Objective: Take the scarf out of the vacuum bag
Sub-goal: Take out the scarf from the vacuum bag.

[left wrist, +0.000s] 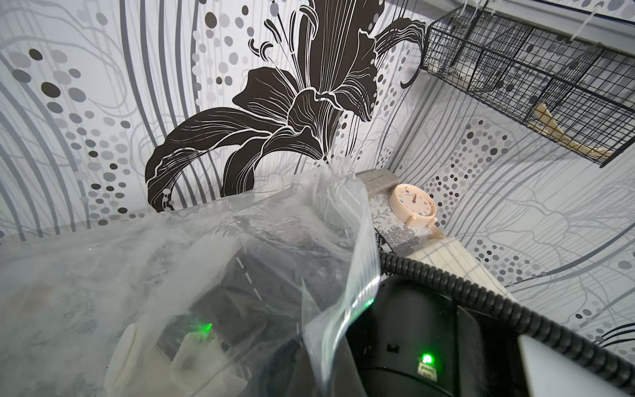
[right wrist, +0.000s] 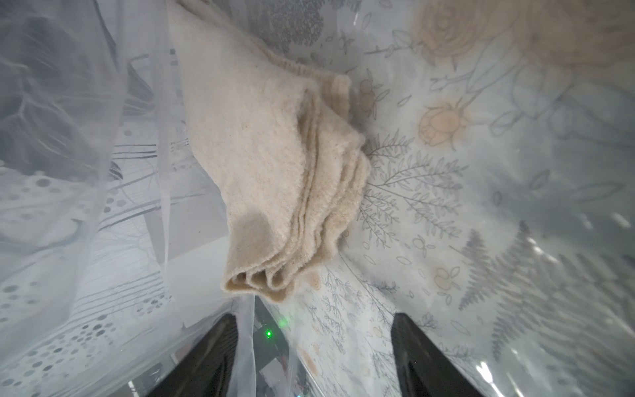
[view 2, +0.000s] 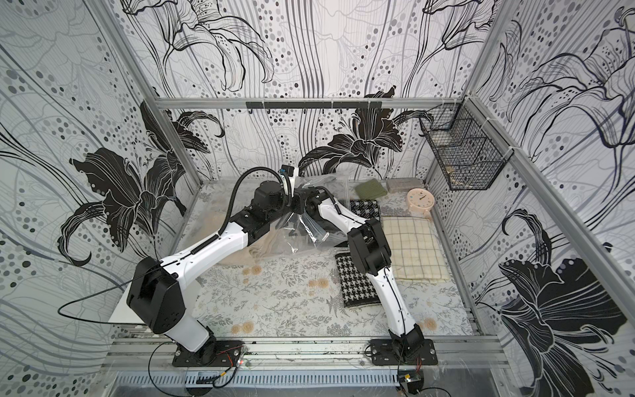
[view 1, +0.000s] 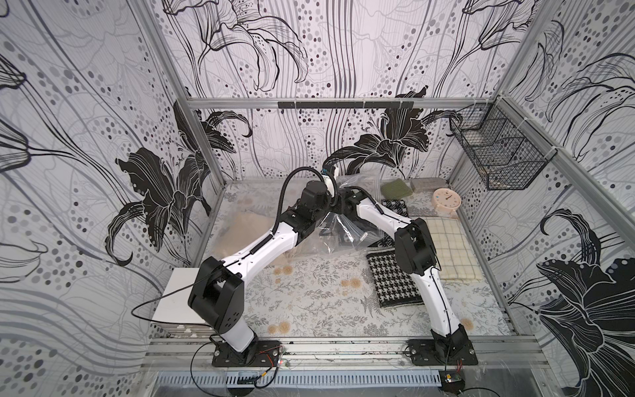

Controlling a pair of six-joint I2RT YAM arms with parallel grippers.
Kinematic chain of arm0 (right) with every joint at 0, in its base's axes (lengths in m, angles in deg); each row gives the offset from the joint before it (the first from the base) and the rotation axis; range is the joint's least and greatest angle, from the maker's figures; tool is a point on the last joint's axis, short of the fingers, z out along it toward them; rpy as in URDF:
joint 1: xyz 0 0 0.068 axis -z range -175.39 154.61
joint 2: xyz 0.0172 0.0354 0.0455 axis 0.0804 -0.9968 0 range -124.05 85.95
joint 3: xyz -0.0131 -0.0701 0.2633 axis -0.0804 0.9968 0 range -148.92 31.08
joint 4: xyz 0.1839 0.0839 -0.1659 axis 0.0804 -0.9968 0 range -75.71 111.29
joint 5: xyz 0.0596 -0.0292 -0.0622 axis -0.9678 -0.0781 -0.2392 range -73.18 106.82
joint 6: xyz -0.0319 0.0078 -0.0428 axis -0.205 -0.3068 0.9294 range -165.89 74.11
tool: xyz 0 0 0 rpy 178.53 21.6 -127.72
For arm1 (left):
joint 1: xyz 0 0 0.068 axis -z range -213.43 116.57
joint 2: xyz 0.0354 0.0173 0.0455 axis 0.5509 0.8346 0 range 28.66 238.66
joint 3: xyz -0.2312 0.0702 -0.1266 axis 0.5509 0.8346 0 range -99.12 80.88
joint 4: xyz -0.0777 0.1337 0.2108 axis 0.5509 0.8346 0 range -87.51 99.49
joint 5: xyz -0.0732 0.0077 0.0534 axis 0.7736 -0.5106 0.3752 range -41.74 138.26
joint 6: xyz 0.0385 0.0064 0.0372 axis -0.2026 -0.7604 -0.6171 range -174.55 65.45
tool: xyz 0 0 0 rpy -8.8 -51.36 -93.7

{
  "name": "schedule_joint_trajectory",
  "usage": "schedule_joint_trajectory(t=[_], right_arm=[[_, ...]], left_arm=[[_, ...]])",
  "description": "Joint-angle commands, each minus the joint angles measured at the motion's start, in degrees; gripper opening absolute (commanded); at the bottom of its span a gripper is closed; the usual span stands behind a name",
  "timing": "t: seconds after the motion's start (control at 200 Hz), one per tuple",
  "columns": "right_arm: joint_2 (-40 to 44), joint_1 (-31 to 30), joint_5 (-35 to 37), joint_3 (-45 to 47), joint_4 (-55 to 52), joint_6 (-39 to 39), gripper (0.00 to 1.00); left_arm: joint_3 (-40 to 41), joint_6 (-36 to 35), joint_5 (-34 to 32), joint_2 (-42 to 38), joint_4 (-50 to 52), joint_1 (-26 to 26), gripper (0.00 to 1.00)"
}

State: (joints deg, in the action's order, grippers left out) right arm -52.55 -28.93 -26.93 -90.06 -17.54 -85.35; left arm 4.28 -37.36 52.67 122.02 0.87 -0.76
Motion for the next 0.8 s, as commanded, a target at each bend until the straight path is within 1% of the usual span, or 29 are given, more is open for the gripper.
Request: schedule_joint_trajectory(t=[0.0, 0.275, 0.356, 0.451, 0.636, 0.791], right_arm=[[-1.5, -2.5, 0.6, -0.5, -1.8, -3.4, 0.74], [-5.4, -4.8, 1.9, -2.5, -1.1, -5.9, 0.75], [-6.1, -5.1, 2.9, -3.8, -1.6, -5.5, 0.75], [-6.3, -5.2, 5.7, -4.3, -2.6, -4.7, 0.75], [-8.1, -5.6, 6.5, -5.5, -2.5, -5.4, 0.75], [-8.7, -6.0, 6.5, -4.5, 1.4, -7.5, 0.75]], left_arm=[[-0.2, -0.8, 1.9, -1.8, -6.5, 0.8, 0.0], [-0.9, -1.7, 1.6, -2.0, -5.9, 1.0, 0.0], [-1.1, -1.8, 1.4, -2.0, -5.6, 1.0, 0.0], [-1.5, -1.8, 1.4, -1.9, -4.8, 1.2, 0.0], [-1.9, -2.0, 1.6, -2.3, -4.6, 1.4, 0.0], [-2.4, -2.1, 1.7, -2.2, -4.4, 1.7, 0.0]])
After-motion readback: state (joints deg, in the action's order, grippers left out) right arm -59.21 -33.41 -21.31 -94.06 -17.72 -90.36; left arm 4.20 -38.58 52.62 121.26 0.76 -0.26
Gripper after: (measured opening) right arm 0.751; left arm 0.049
